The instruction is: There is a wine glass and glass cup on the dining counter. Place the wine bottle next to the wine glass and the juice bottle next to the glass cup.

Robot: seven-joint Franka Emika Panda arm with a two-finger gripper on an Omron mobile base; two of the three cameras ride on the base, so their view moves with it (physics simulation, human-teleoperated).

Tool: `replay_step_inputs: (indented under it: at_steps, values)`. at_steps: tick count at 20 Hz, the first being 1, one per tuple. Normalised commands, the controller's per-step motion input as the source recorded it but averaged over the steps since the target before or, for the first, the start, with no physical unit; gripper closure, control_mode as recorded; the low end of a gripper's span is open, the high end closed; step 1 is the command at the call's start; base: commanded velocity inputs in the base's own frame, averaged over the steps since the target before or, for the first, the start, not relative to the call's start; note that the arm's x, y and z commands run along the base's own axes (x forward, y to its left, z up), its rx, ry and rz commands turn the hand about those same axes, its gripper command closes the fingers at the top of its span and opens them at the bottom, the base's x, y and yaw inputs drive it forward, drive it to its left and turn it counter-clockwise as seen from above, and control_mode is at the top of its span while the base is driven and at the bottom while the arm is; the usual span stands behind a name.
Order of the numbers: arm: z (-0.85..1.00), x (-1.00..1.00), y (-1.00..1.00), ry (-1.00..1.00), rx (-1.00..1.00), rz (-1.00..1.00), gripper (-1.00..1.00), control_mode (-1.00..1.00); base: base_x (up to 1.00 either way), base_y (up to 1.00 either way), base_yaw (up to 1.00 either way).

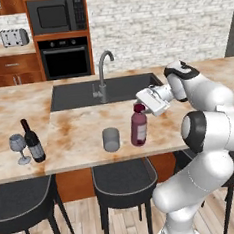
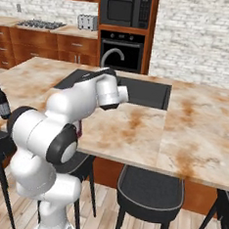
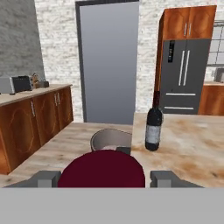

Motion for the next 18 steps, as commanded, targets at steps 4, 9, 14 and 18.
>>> replay_step_inputs:
  at_steps: [4,9,14,18]
  values:
    - [-0.18,0.21,0.03,0.0,0.0,0.0,1.0,-1.0,0.0,0.0,0.0]
    - [-0.13,0.29,0.04,0.0,0.0,0.0,1.0,-1.0,0.0,0.0,0.0]
    - [-0.14,0.24,0.01,0.0,0.0,0.0,1.0,-1.0,0.0,0.0,0.0]
    - [-0.13,0.3,0.04,0.0,0.0,-0.01,1.0,-1.0,0.0,0.0,0.0]
